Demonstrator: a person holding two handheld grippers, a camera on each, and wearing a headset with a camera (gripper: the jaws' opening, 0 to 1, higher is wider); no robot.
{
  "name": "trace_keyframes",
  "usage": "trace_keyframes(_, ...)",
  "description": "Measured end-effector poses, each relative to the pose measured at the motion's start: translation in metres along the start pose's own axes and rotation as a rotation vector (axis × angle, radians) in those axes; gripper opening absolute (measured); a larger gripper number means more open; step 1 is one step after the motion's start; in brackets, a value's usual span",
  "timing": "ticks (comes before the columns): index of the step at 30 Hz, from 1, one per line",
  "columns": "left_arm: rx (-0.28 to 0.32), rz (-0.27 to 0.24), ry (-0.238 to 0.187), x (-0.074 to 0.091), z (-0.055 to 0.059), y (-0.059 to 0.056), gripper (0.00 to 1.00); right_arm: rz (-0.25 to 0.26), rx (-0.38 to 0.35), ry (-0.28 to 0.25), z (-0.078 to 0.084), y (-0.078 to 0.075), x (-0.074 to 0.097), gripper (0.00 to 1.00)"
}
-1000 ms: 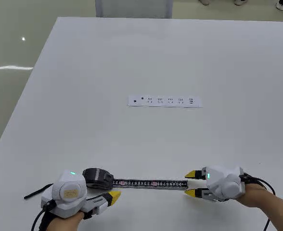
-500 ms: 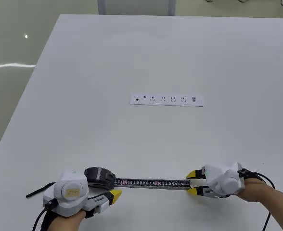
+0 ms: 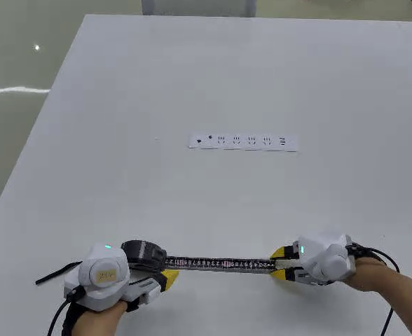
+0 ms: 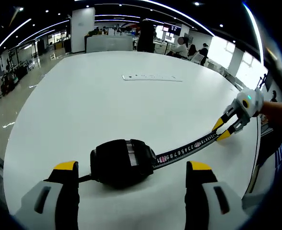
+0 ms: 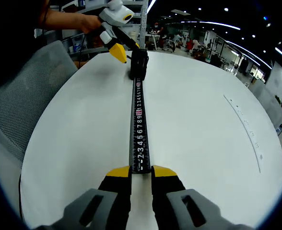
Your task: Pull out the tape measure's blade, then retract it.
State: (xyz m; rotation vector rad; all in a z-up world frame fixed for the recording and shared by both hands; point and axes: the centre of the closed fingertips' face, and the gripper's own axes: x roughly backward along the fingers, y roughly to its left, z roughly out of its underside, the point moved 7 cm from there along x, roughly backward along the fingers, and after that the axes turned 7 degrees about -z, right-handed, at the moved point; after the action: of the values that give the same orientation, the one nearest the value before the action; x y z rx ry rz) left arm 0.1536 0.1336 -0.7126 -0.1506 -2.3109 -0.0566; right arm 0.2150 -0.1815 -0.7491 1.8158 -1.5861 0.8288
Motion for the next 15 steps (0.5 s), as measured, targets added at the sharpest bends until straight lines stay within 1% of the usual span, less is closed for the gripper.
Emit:
trace_keyframes(2, 0.005, -0.011, -0.003, -0.002, 0.0, 0.001, 0.88, -0.004, 0.014, 0.002, 0.0, 0.0, 0.0, 0.15)
trace_keyframes(5, 0.024, -0.031, -0.008, -0.006, 0.0, 0.002, 0.86, -0.005, 0.012, 0.002, 0.0, 0.0, 0.0, 0.15)
trace_keyframes(7, 0.033, -0.048, -0.018, -0.006, 0.0, 0.003, 0.84, -0.004, 0.013, 0.005, 0.0, 0.0, 0.0, 0.15)
trace_keyframes(10, 0.042, -0.065, -0.018, -0.012, 0.003, 0.003, 0.81, -0.003, 0.025, 0.01, 0.0, 0.0, 0.0, 0.15)
trace_keyframes(13, 0.066, -0.068, -0.011, -0.018, 0.005, 0.003, 0.78, -0.001, 0.03, 0.012, 0.0, 0.0, 0.0, 0.15)
trace_keyframes(15, 0.081, -0.072, -0.015, -0.016, 0.003, 0.003, 0.77, 0.0, 0.032, 0.012, 0.0, 0.0, 0.0, 0.15)
